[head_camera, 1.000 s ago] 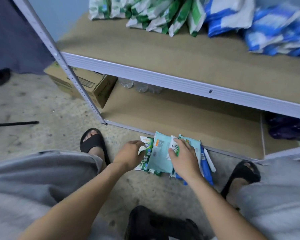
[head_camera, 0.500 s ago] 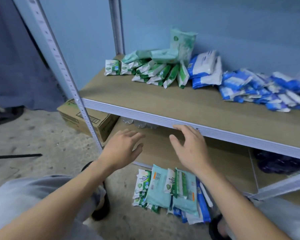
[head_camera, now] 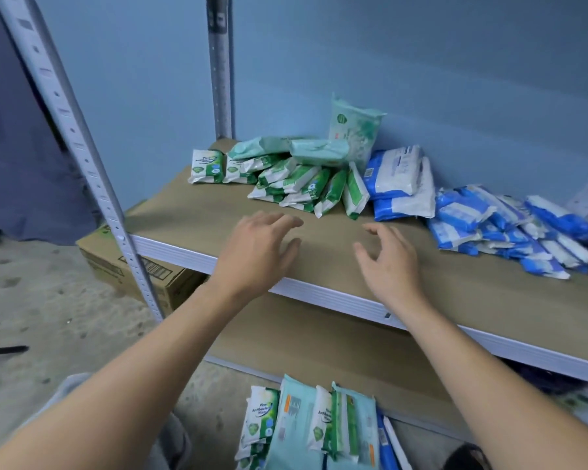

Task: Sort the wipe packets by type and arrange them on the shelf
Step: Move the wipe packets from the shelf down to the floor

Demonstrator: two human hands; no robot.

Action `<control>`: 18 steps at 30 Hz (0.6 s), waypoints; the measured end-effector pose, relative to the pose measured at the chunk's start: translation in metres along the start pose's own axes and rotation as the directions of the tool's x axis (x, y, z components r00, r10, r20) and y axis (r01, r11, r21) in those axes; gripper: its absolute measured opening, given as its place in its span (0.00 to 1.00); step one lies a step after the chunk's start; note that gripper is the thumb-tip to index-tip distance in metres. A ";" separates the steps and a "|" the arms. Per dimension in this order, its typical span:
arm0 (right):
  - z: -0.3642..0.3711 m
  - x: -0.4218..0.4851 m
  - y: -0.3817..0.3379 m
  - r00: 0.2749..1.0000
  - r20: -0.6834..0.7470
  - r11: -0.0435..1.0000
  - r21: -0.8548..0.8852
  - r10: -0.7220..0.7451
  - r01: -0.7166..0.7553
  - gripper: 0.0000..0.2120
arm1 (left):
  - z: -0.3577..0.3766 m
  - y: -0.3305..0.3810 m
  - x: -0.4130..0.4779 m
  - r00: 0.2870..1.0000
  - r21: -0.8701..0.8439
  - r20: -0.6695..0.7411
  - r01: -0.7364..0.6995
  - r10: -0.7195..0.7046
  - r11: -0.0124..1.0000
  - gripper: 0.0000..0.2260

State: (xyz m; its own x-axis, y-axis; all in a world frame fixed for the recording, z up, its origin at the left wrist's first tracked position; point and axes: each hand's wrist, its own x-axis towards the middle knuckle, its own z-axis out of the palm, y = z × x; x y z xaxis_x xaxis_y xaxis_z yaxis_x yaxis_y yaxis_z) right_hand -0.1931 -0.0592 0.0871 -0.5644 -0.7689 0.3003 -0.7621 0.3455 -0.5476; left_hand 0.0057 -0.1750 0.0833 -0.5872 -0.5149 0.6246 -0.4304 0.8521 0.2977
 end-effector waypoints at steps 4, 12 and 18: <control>0.015 0.031 0.006 0.995 -0.104 1.000 0.021 0.003 -0.001 0.20 | 0.015 -0.012 0.030 0.988 -0.021 -0.129 0.089 -0.091 0.996 0.08; 0.036 0.088 0.008 0.978 -0.194 0.997 0.022 -0.072 0.077 0.17 | 0.049 -0.042 0.068 0.953 -0.099 -0.138 0.259 -0.271 0.961 0.10; 0.036 0.106 0.013 0.975 -0.209 0.996 -0.056 -0.073 0.063 0.08 | 0.068 -0.054 0.085 0.937 -0.157 -0.134 0.301 -0.322 0.941 0.09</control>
State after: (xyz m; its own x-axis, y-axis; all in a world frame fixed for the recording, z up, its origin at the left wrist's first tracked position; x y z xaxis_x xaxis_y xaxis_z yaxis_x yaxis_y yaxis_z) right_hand -0.2511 -0.1555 0.0837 -0.5606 -0.6630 0.4961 -0.8127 0.3257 -0.4832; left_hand -0.0676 -0.2718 0.0714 -0.3200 -0.7446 0.5859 -0.4741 0.6612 0.5814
